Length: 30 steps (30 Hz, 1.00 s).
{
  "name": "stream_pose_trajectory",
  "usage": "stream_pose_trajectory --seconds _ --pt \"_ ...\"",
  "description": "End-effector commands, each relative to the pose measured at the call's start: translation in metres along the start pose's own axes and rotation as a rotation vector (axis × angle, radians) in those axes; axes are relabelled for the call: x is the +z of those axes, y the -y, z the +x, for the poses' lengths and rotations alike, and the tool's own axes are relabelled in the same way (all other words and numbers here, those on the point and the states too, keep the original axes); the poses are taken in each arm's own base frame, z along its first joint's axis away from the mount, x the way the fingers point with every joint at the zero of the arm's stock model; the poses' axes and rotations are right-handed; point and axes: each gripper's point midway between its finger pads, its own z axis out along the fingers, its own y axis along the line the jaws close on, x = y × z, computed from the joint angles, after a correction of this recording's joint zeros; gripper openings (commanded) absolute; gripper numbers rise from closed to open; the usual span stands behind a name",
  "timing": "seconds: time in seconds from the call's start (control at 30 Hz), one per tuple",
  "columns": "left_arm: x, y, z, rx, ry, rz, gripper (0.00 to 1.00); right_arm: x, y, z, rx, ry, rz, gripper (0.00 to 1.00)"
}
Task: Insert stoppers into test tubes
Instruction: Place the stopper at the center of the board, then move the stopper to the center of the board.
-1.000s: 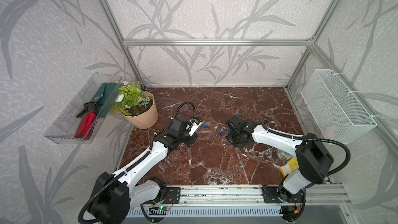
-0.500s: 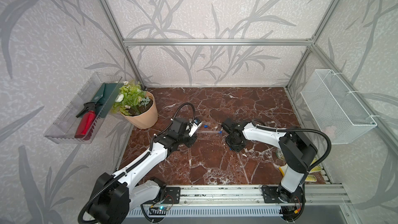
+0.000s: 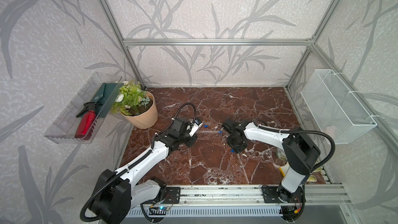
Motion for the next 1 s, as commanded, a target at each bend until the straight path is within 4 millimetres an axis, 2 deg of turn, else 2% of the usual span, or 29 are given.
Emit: stream_pose_trajectory --seconds 0.0,0.1,0.13,0.2,0.27,0.3,0.37,0.43,0.5,0.63,0.67,0.77,0.97 --pt "-0.004 -0.004 -0.012 0.02 0.021 -0.014 0.0 -0.043 0.017 -0.026 -0.082 0.092 -0.015 0.44" --pt "-0.004 -0.005 -0.014 0.02 0.024 -0.018 0.0 -0.071 0.023 -0.059 -0.226 0.193 -0.046 0.43" --pt "-0.003 -0.006 -0.014 0.018 0.027 -0.019 0.0 -0.078 0.018 -0.07 -0.315 0.229 -0.075 0.42" --pt "-0.003 -0.005 -0.014 0.021 0.03 -0.014 0.0 -0.101 -0.005 -0.09 -0.573 0.323 -0.182 0.41" --pt "-0.004 -0.004 -0.014 0.023 0.031 -0.013 0.0 -0.124 -0.032 -0.093 -0.878 0.406 -0.306 0.42" --pt "-0.004 -0.004 -0.013 0.025 0.03 -0.011 0.0 -0.134 -0.046 -0.088 -1.034 0.449 -0.386 0.42" --pt "-0.003 -0.003 -0.012 0.028 0.03 -0.006 0.0 -0.144 -0.06 -0.075 -1.323 0.527 -0.476 0.44" --pt "-0.002 -0.002 -0.012 0.028 0.031 -0.003 0.0 -0.134 -0.06 -0.042 -1.701 0.525 -0.585 0.44" --pt "-0.002 0.0 -0.012 0.029 0.031 0.007 0.0 -0.112 -0.04 -0.014 -2.058 0.473 -0.637 0.45" --pt "-0.003 0.0 -0.009 0.036 0.018 0.005 0.0 -0.079 -0.006 0.003 -2.529 0.414 -0.632 0.48" --pt "-0.004 -0.001 -0.008 0.039 0.017 -0.001 0.0 -0.073 0.0 0.004 -2.612 0.397 -0.618 0.49" --pt "-0.005 -0.001 -0.005 0.043 0.016 -0.008 0.0 -0.06 0.001 0.004 -2.743 0.369 -0.595 0.5" --pt "-0.005 -0.001 0.0 0.041 0.008 -0.014 0.0 -0.034 -0.004 0.017 -2.899 0.268 -0.589 0.52"
